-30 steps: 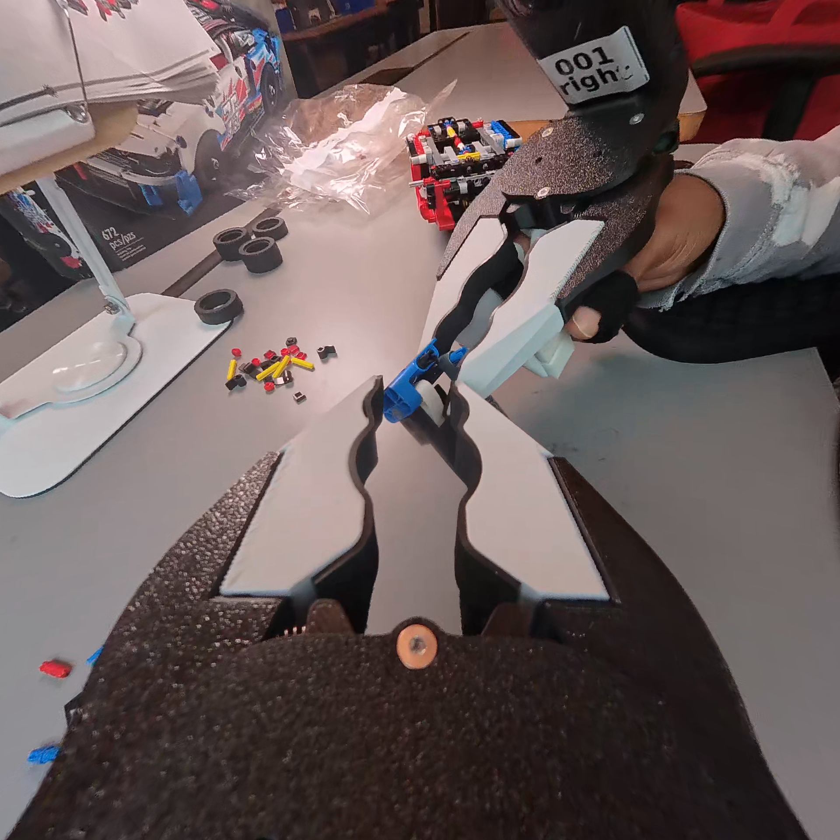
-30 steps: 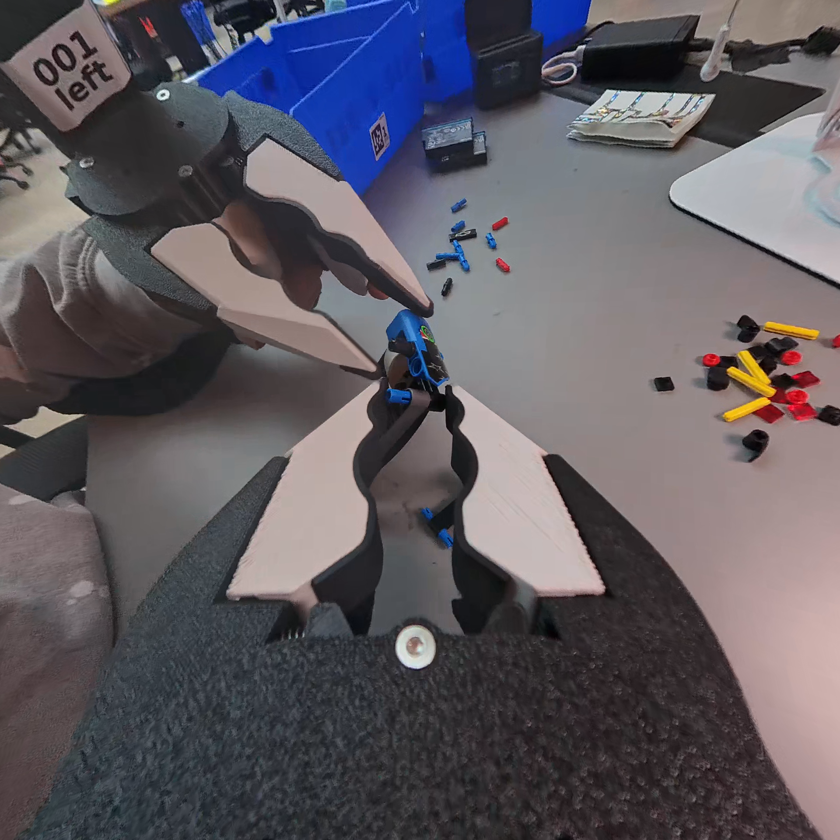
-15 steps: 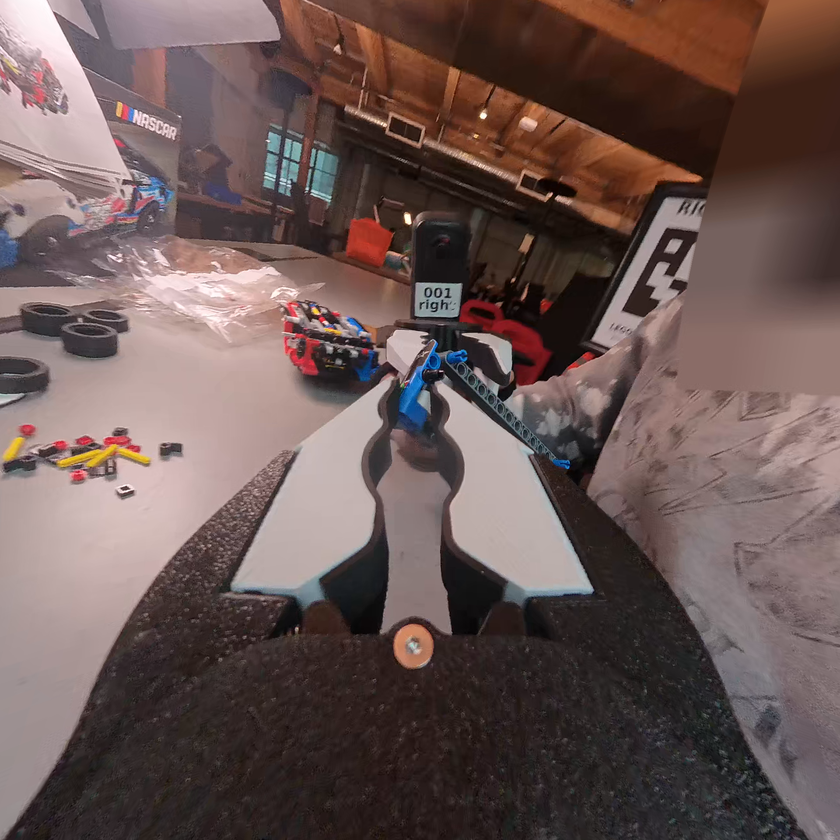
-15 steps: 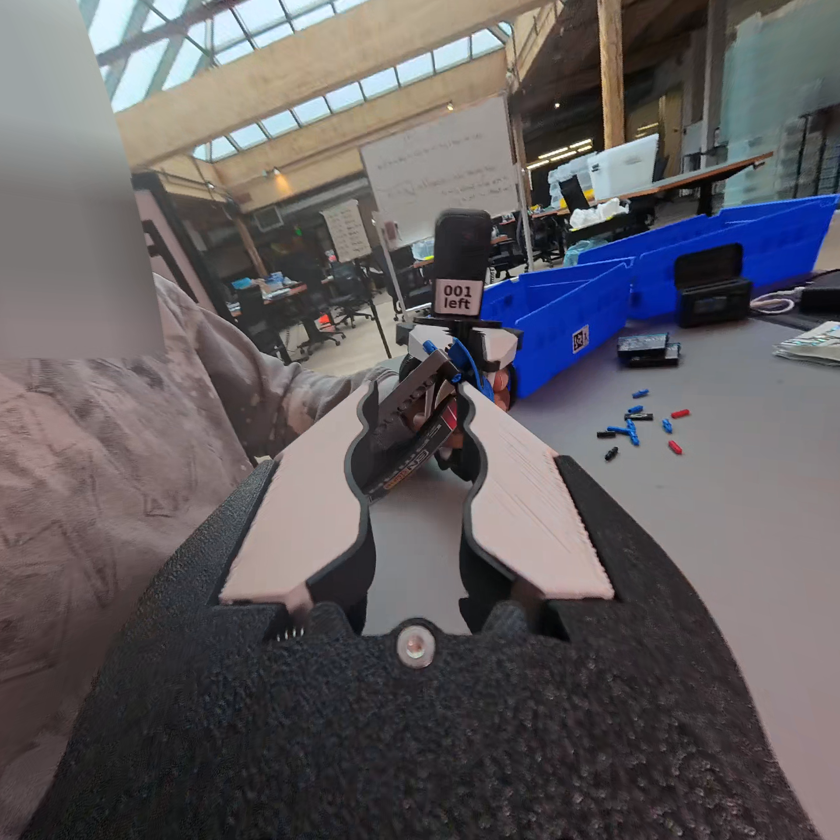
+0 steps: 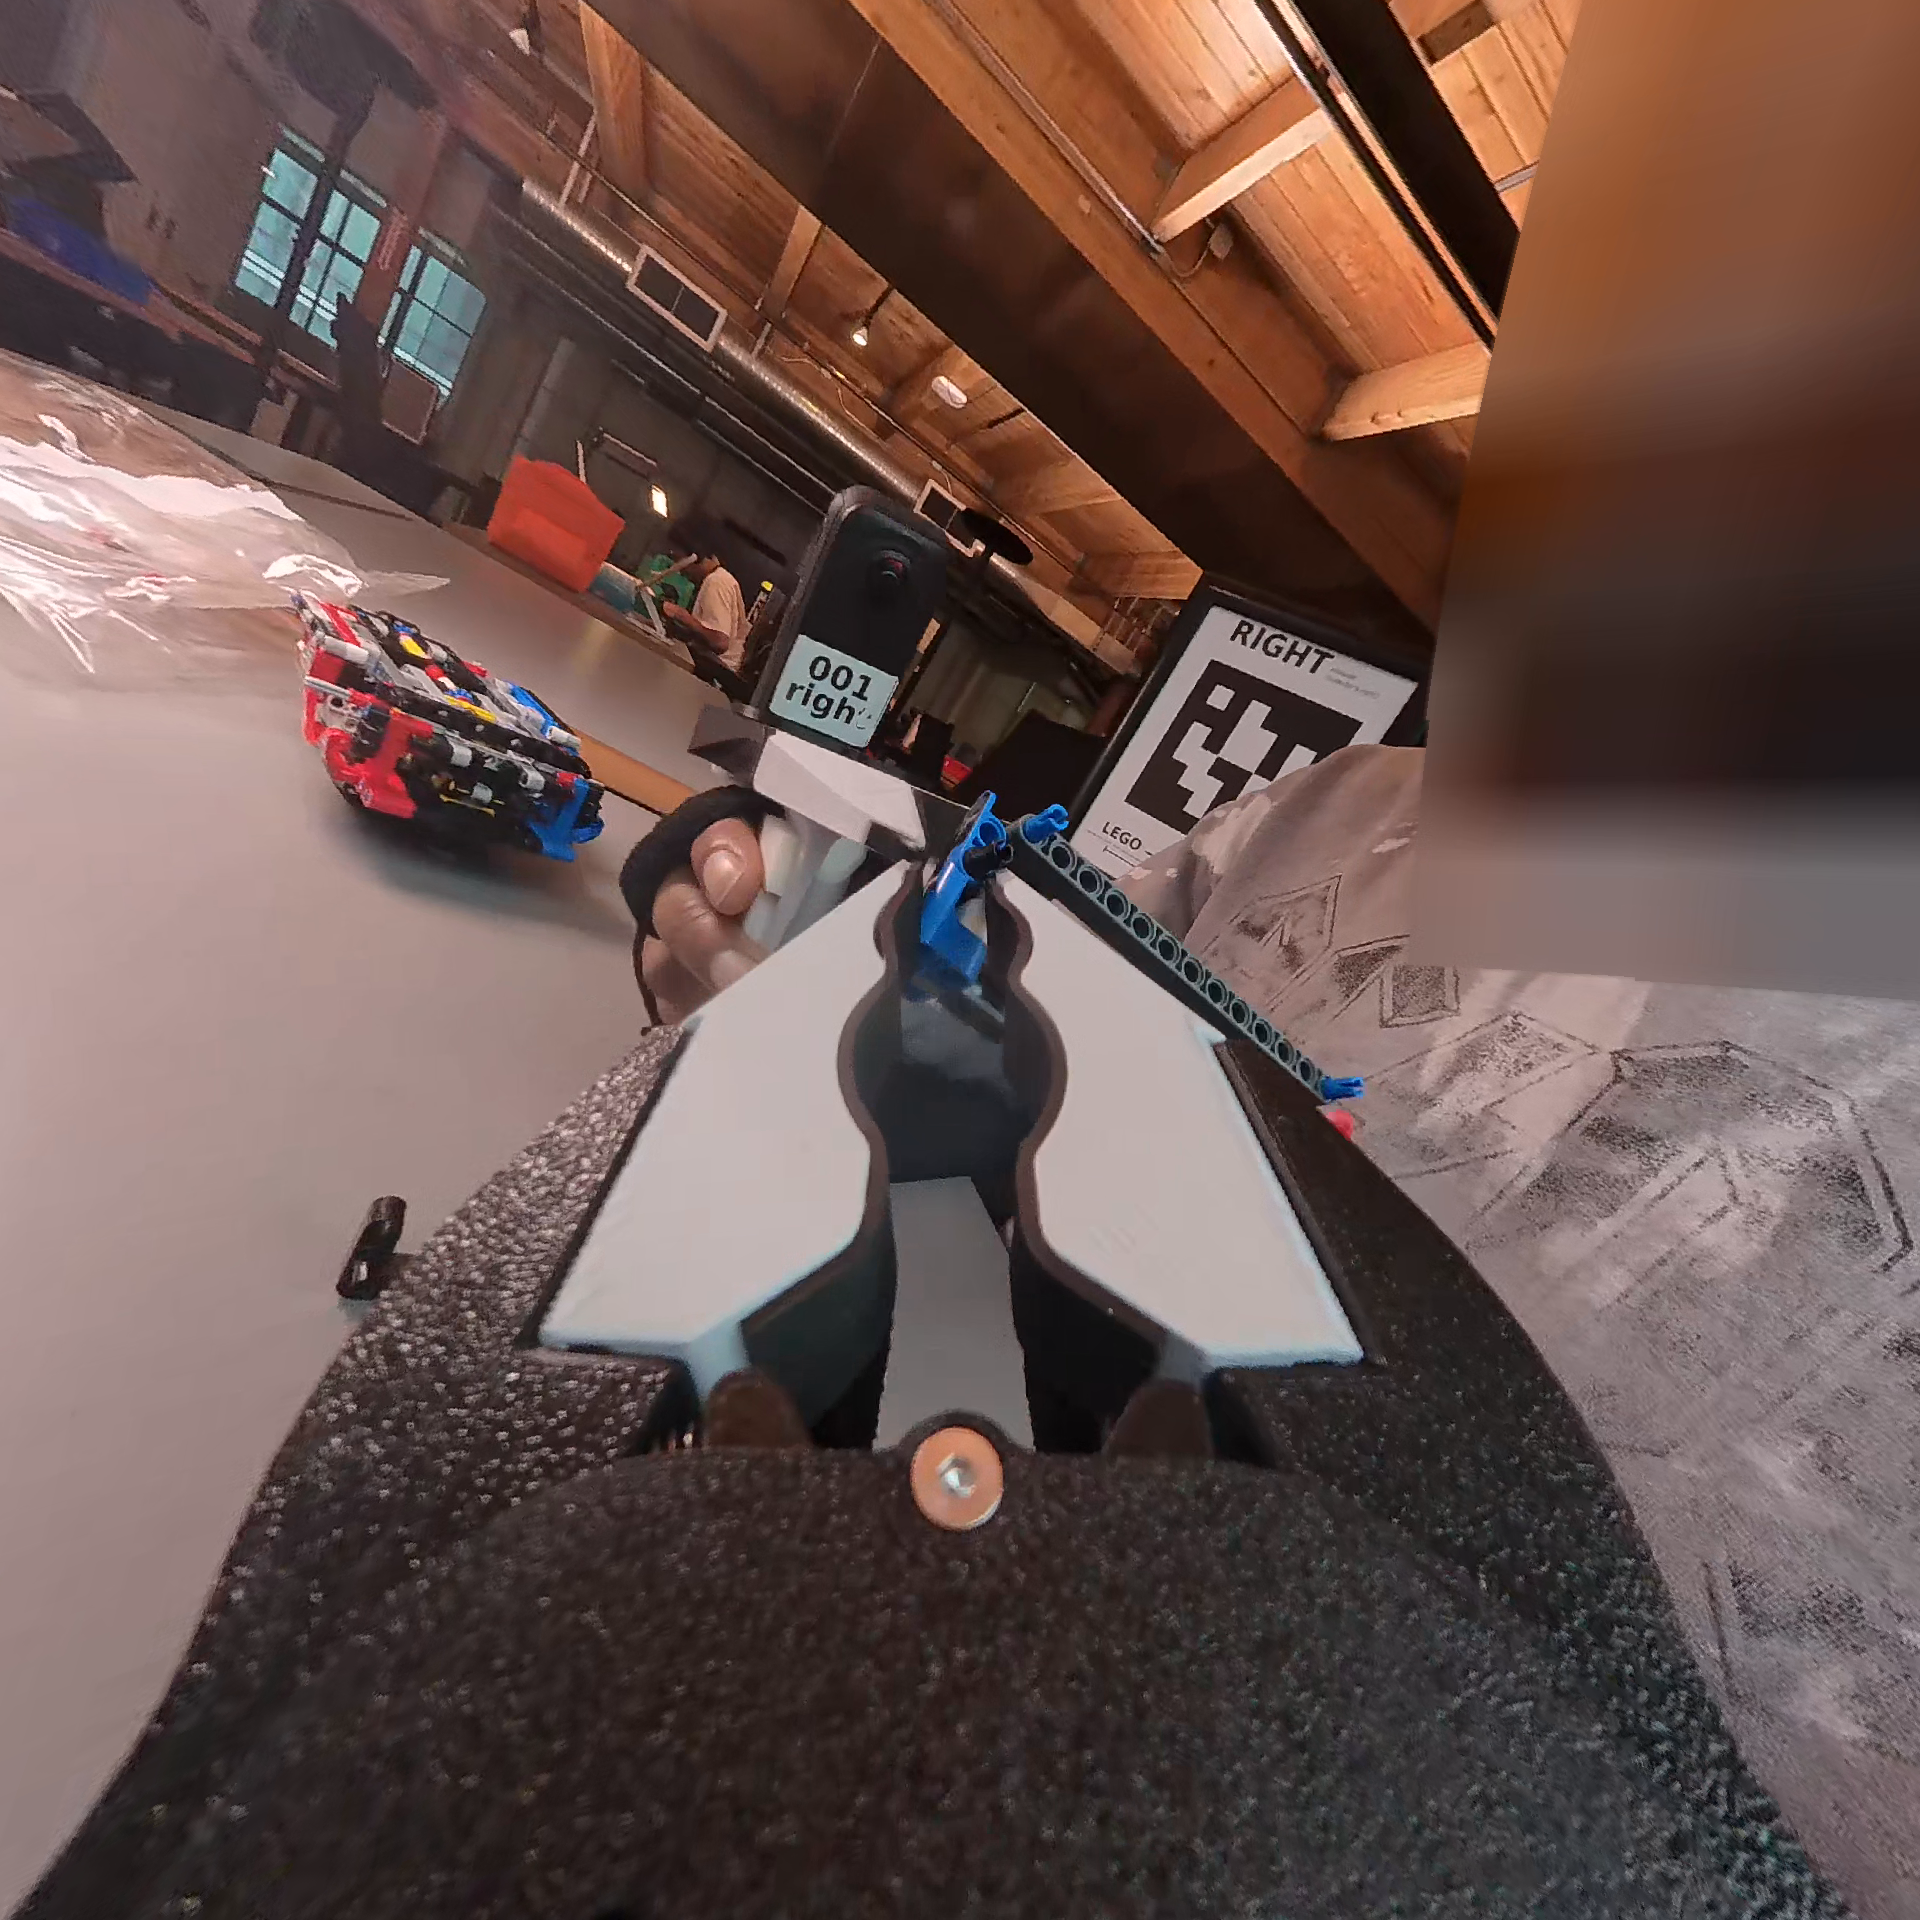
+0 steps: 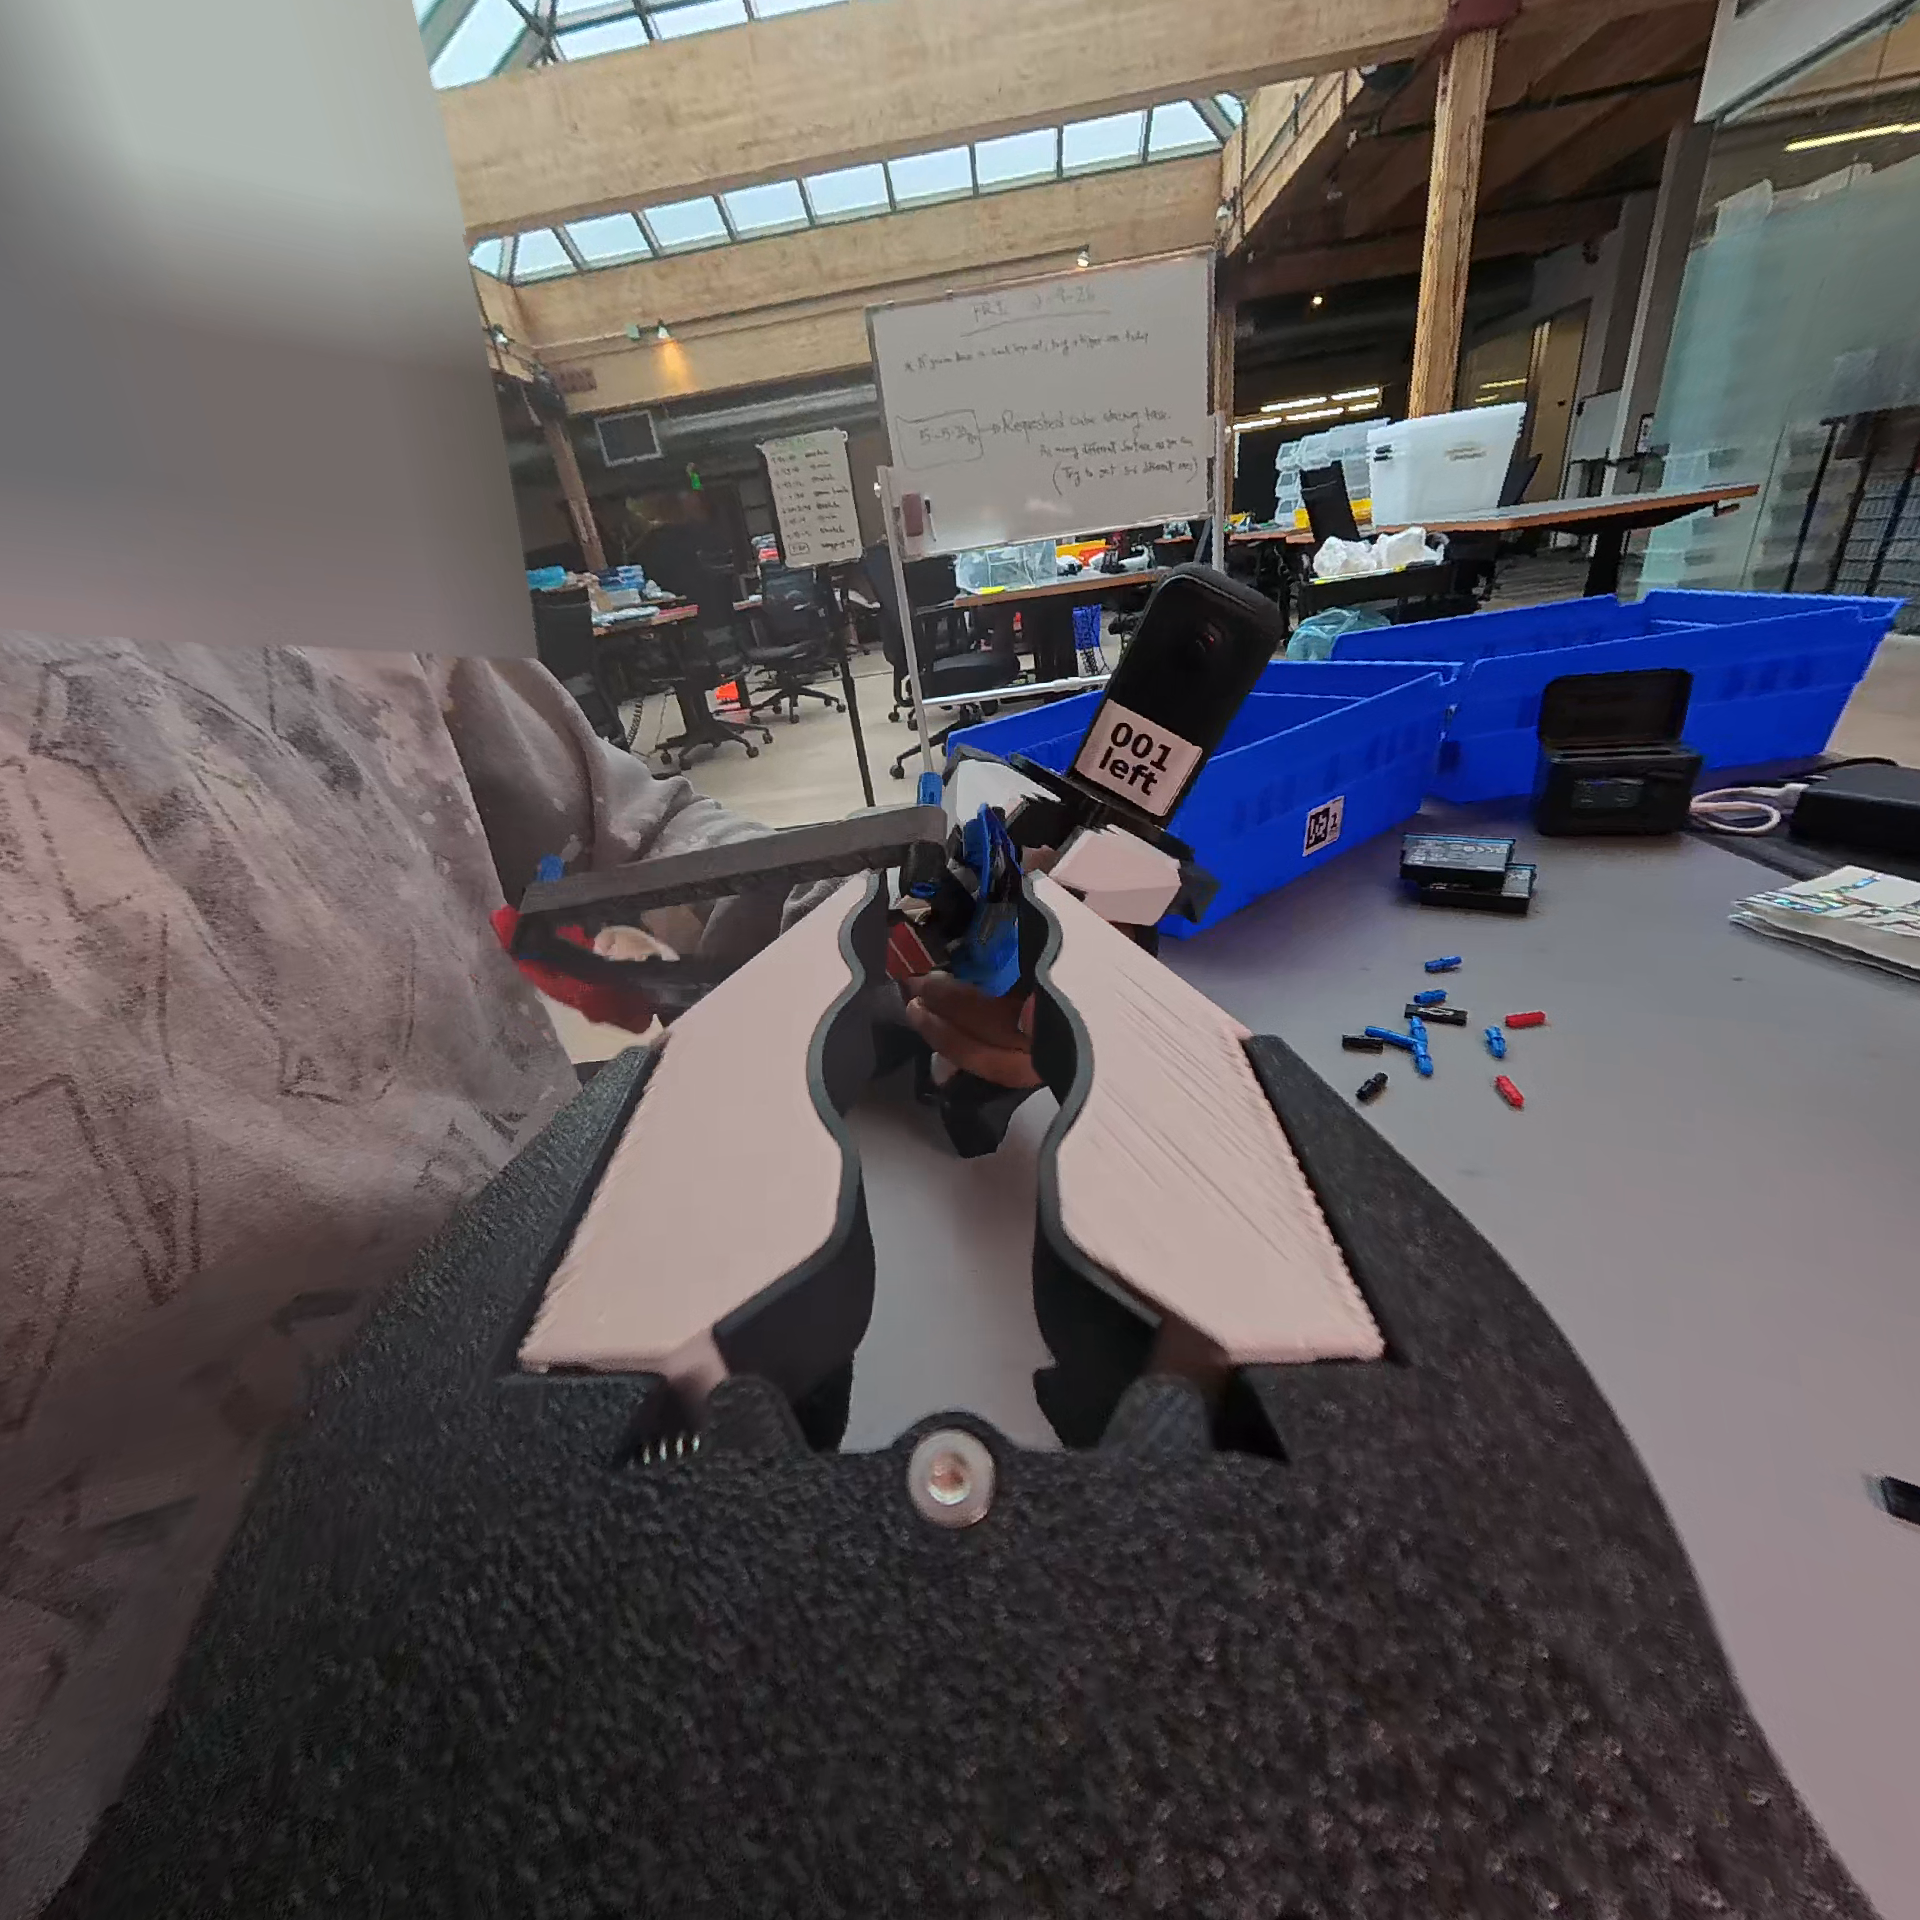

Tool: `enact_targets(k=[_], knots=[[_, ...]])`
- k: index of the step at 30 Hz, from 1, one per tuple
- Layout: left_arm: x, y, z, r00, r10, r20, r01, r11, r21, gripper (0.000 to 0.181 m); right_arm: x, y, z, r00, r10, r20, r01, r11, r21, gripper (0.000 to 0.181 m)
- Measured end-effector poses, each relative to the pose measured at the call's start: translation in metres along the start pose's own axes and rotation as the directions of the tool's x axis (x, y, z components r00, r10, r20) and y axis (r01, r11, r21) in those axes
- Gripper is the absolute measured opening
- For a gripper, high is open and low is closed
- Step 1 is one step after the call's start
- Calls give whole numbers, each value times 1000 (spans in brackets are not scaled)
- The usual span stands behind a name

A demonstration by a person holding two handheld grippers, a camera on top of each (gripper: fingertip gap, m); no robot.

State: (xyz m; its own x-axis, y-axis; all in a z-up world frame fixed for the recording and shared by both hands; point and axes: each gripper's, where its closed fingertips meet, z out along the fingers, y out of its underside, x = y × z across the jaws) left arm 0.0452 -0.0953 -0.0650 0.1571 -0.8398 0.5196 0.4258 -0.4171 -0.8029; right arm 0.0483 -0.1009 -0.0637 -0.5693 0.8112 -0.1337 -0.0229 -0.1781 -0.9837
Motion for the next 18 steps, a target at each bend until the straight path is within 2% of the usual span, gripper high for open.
enact_targets(k=[4, 7, 9, 13, 18], knots=[[-4, 9, 2, 998, -58, 7, 58, 997, -48, 8, -3, 6, 1, 999, -50, -1, 50, 998, -38, 23], [-7, 10, 3, 998, -38, 40, 40, 997, -65, 8, -1, 6, 0, 998, -60, -16, 59, 997, -56, 22], [-11, 10, 2, 995, 24, 100, -15, 996, -91, 7, 4, 8, -2, 998, -47, -34, 44, 996, -73, 21], [-15, 14, 0, 954, 232, 188, -190, 957, -217, 18, 3, 12, -4, 999, 30, 12, -29, 996, -83, 20], [-13, 23, -1, 906, 373, 199, -293, 894, -339, 5, 0, 21, -4, 993, 99, 58, -92, 988, -121, 20]])
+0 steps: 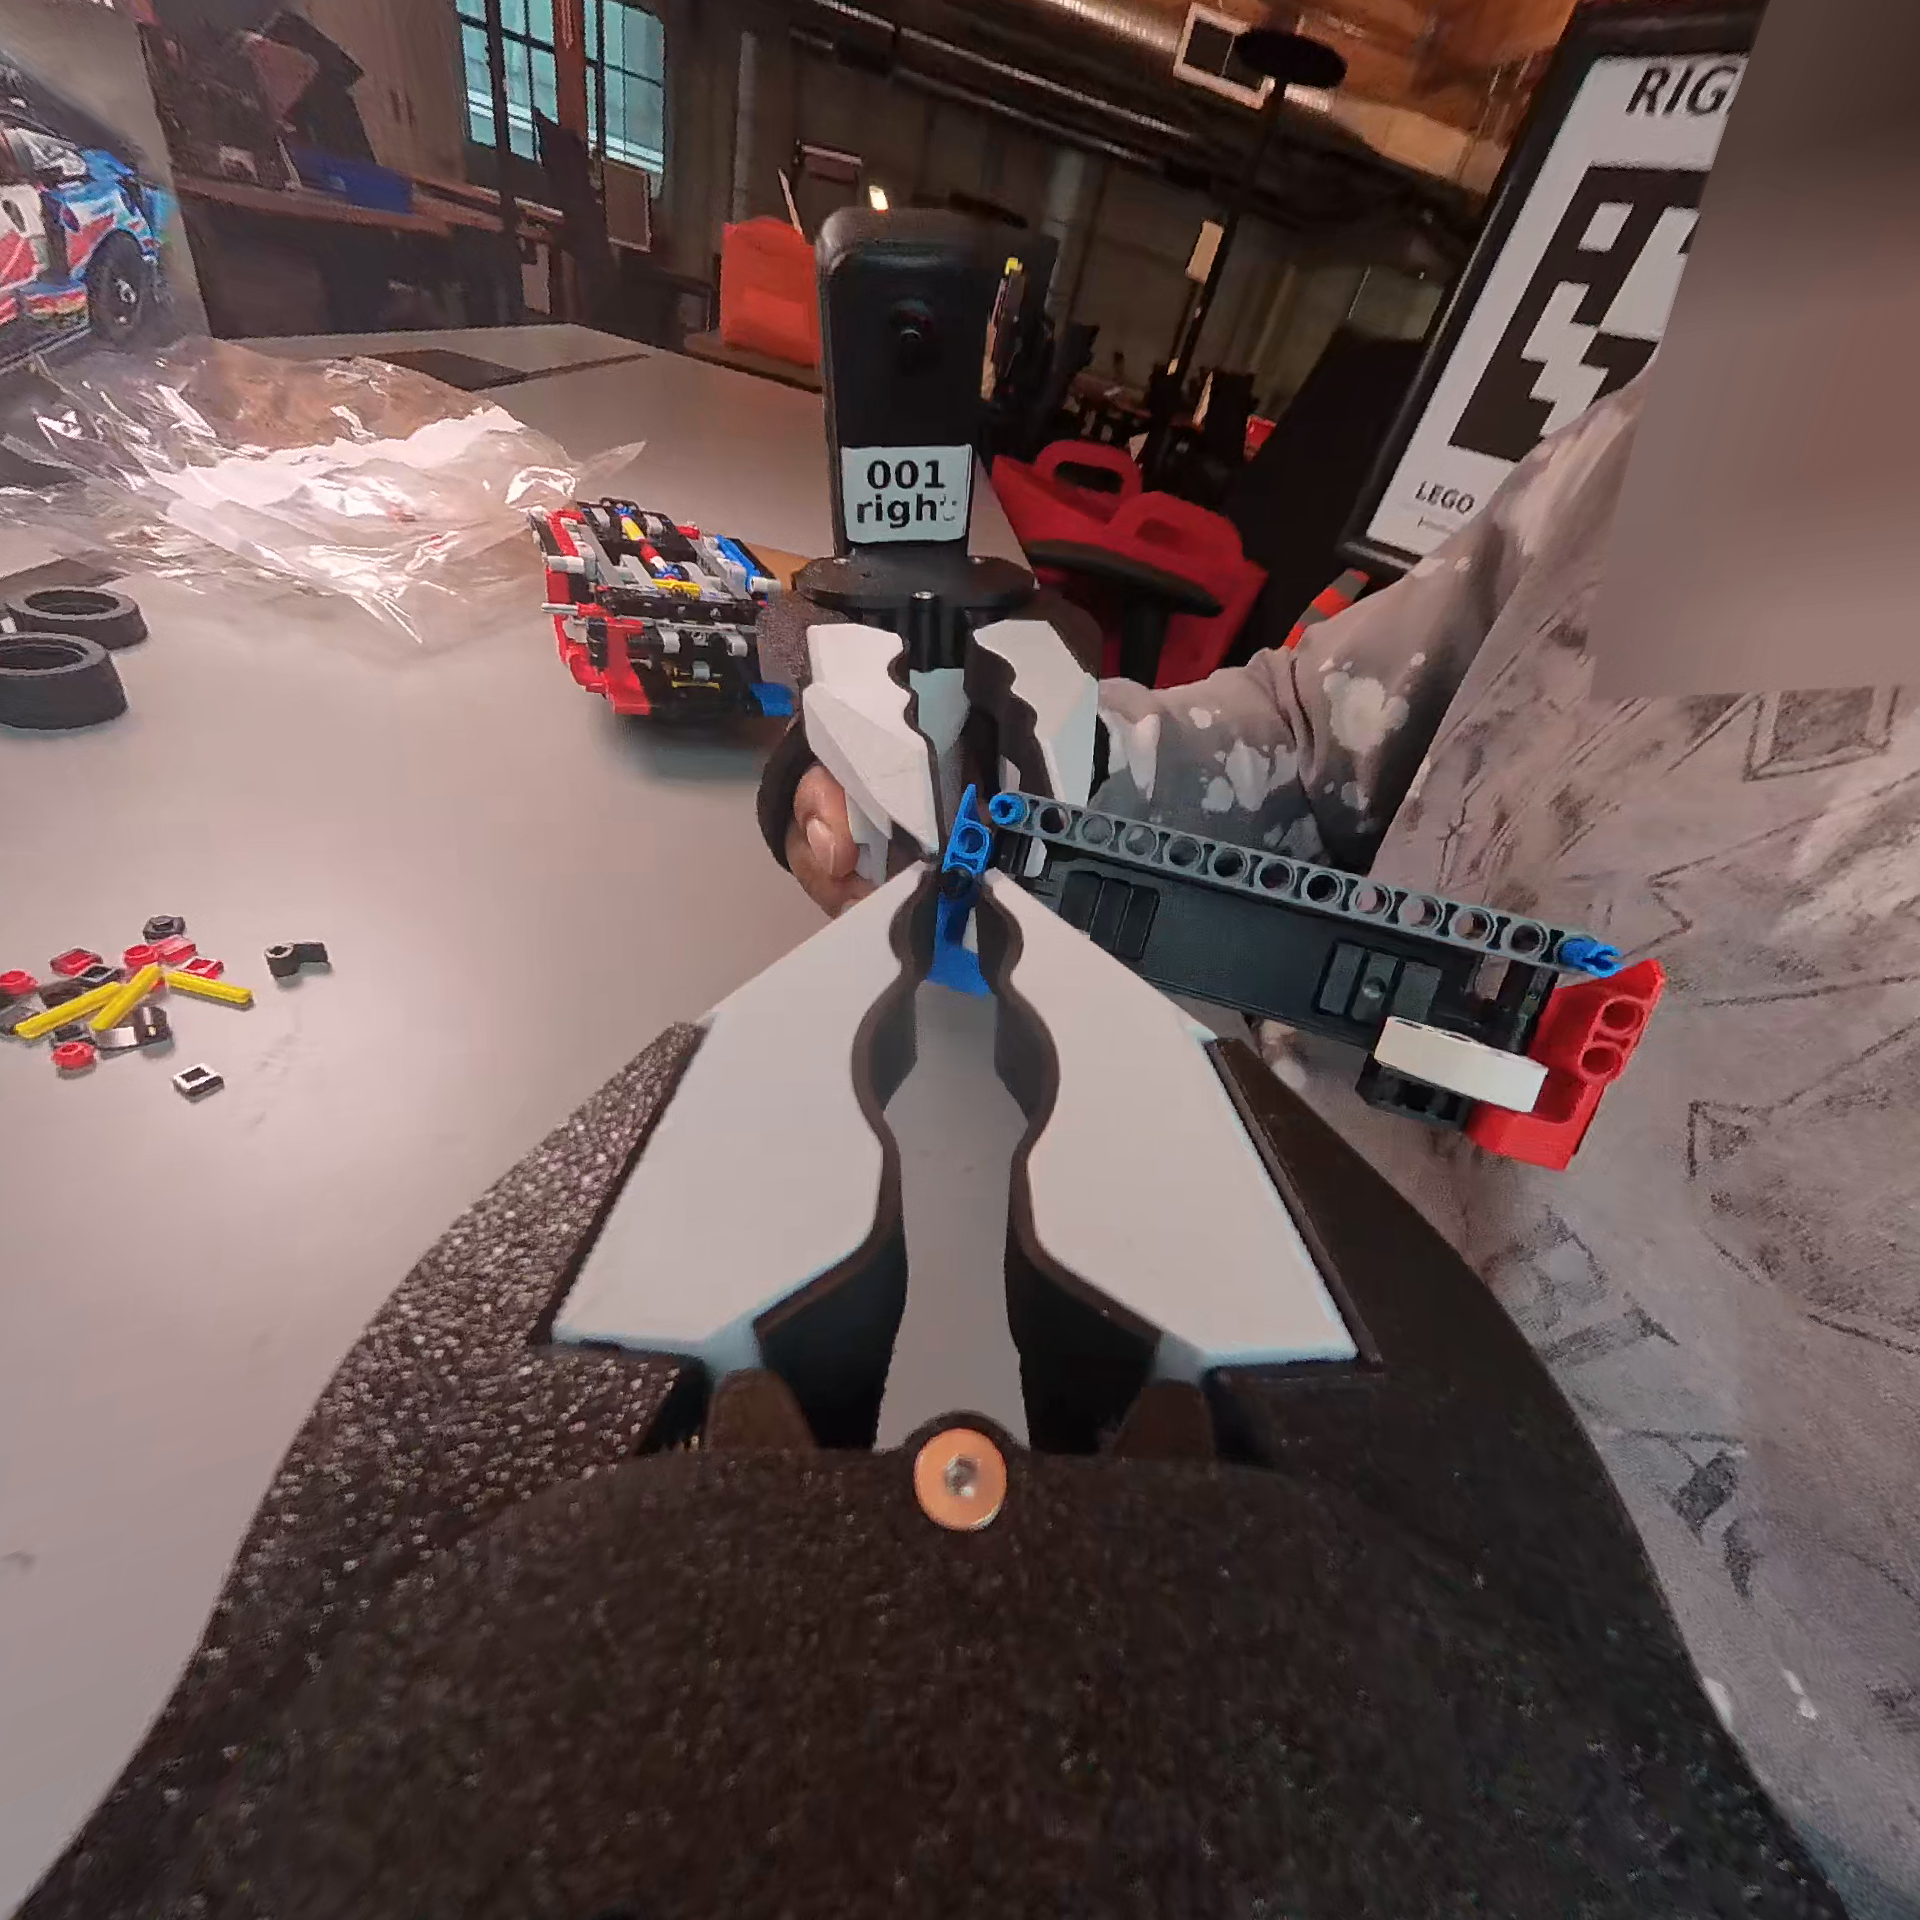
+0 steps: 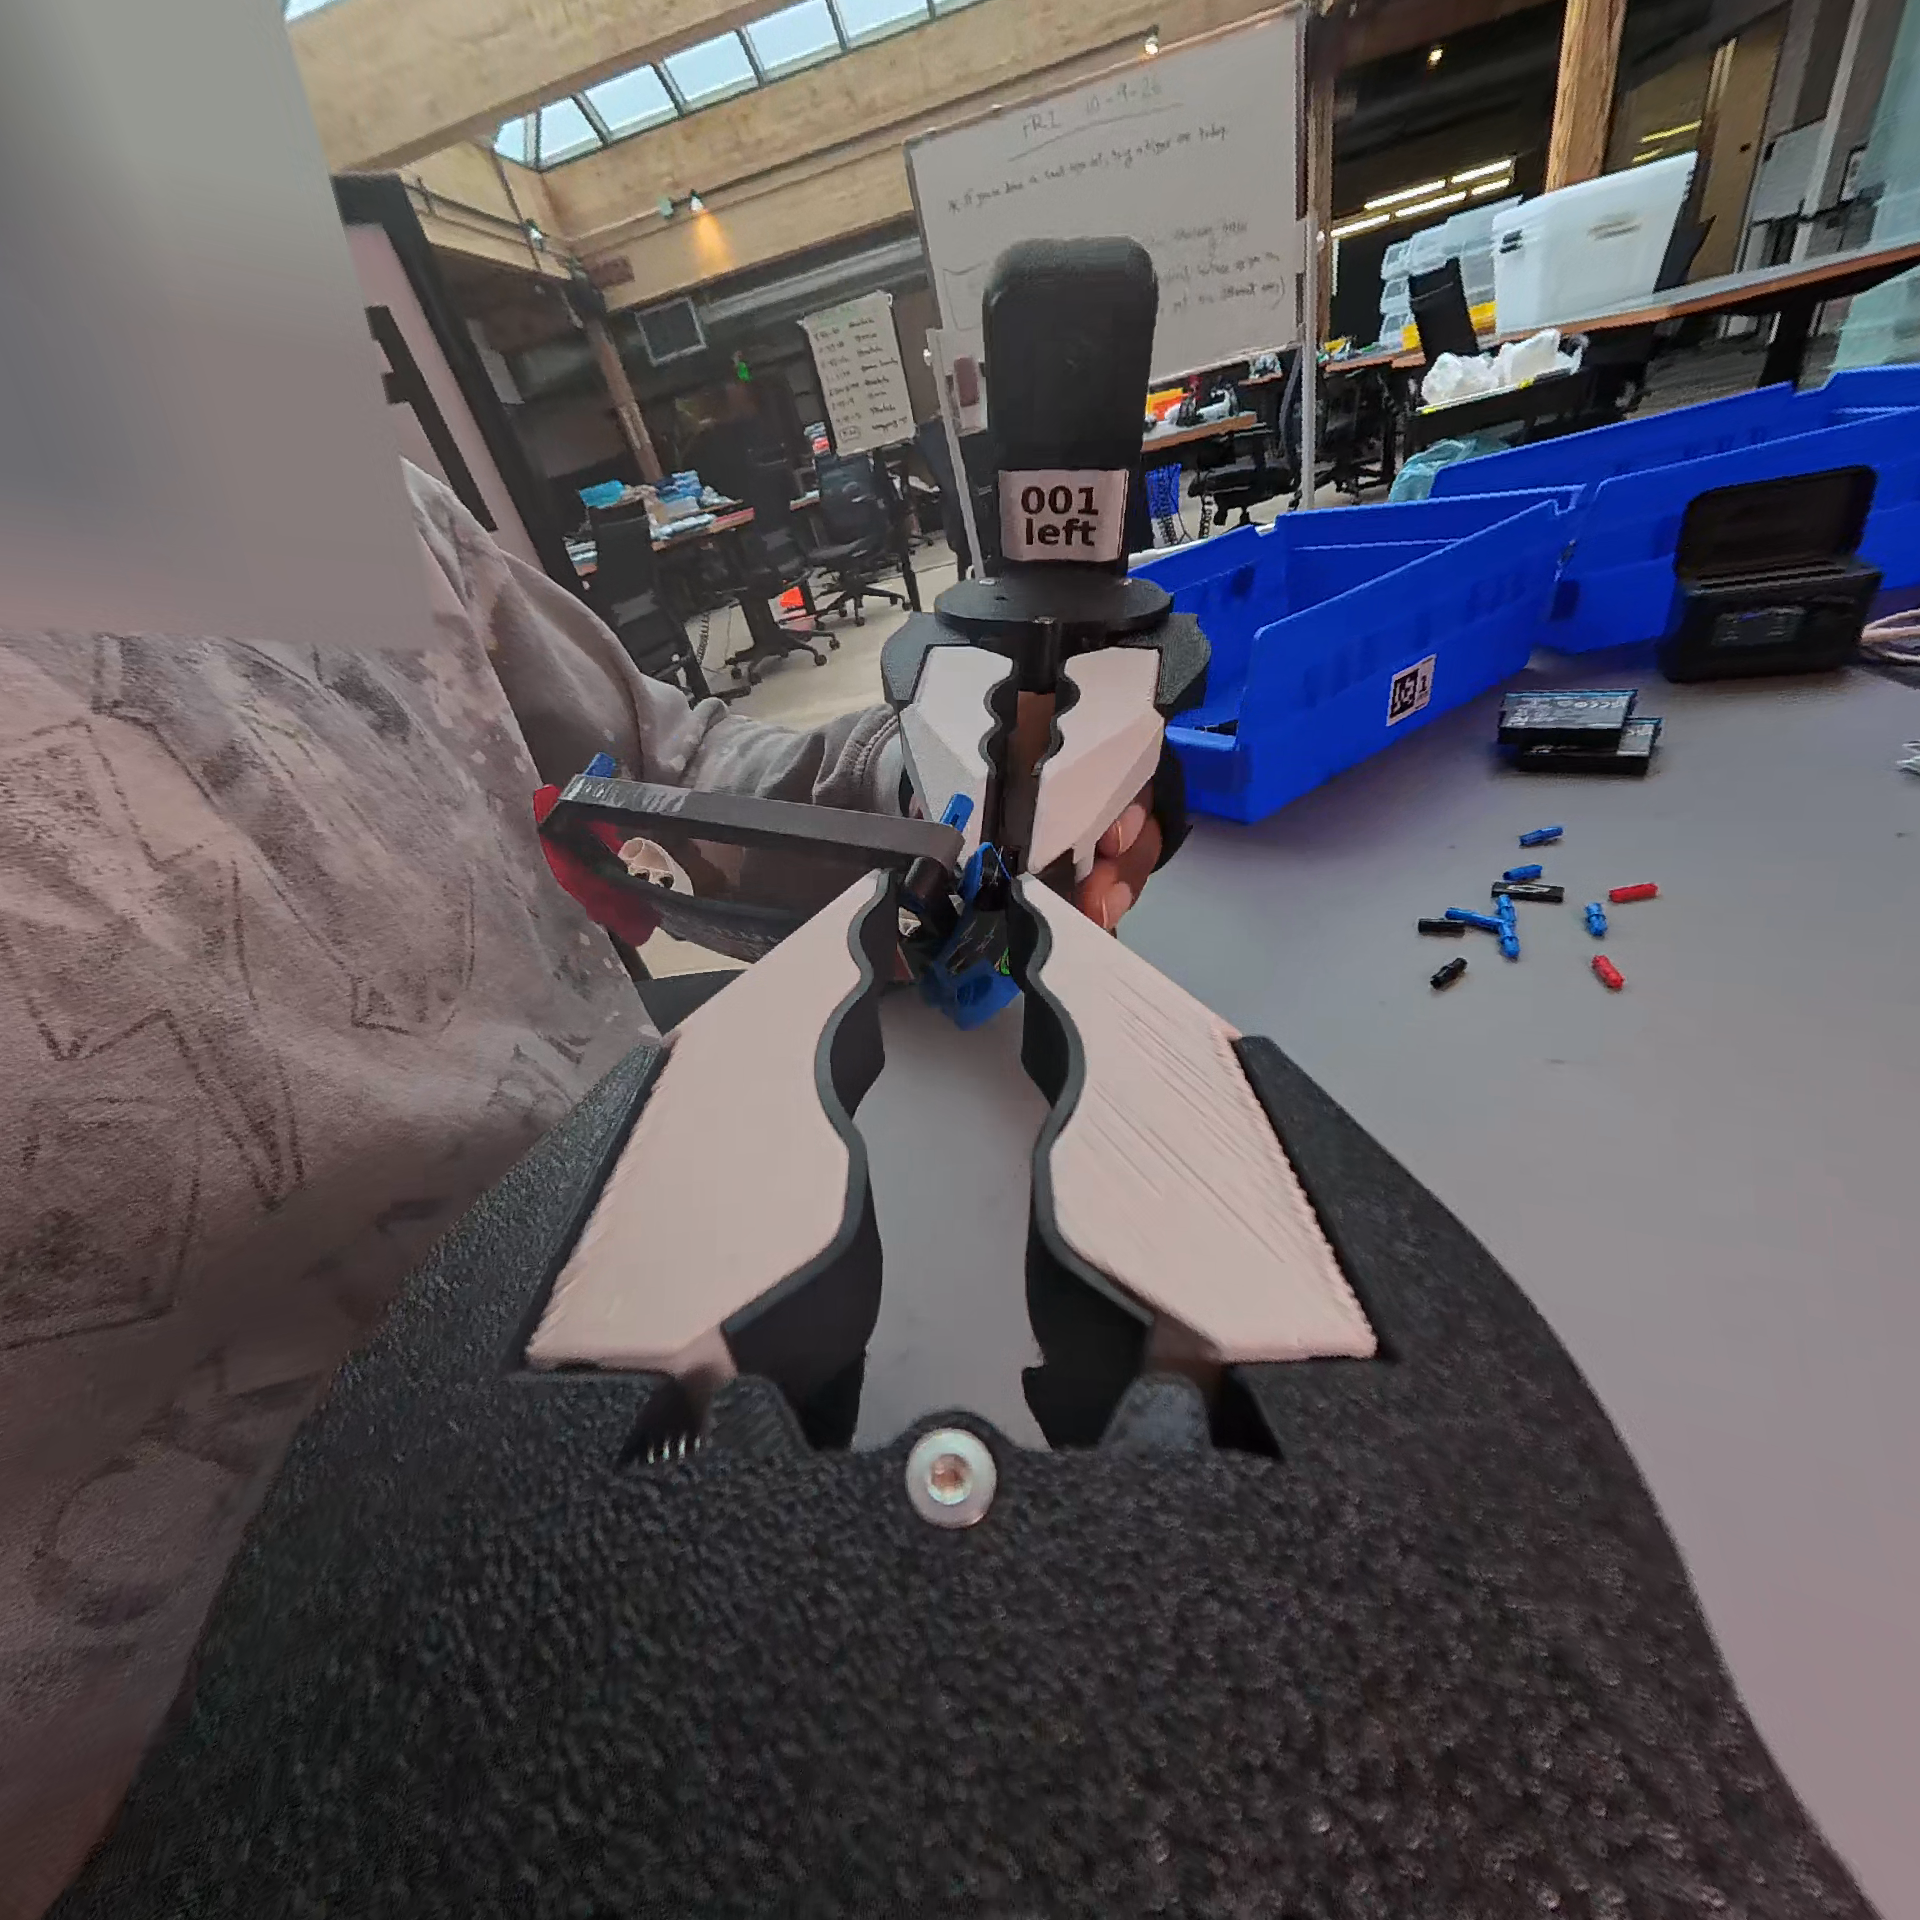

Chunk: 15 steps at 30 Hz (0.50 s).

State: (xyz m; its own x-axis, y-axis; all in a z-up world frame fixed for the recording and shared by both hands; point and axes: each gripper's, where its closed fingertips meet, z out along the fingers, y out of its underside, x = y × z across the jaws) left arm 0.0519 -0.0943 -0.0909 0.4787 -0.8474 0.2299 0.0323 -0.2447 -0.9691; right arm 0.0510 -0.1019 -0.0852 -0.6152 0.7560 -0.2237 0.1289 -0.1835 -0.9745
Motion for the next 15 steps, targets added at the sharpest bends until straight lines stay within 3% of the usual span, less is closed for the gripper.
enact_targets(k=[6, 15], knots=[[9, 5, -2, 996, 92, -6, -93, 992, -87, 2, -9, 3, -2, 997, 22, 75, -20, 1000, -20, 15], [-4, 3, -9, 999, 42, 16, -41, 998, -55, 2, 8, 6, -3, 1000, 20, -17, -21, 1000, -16, 14]])
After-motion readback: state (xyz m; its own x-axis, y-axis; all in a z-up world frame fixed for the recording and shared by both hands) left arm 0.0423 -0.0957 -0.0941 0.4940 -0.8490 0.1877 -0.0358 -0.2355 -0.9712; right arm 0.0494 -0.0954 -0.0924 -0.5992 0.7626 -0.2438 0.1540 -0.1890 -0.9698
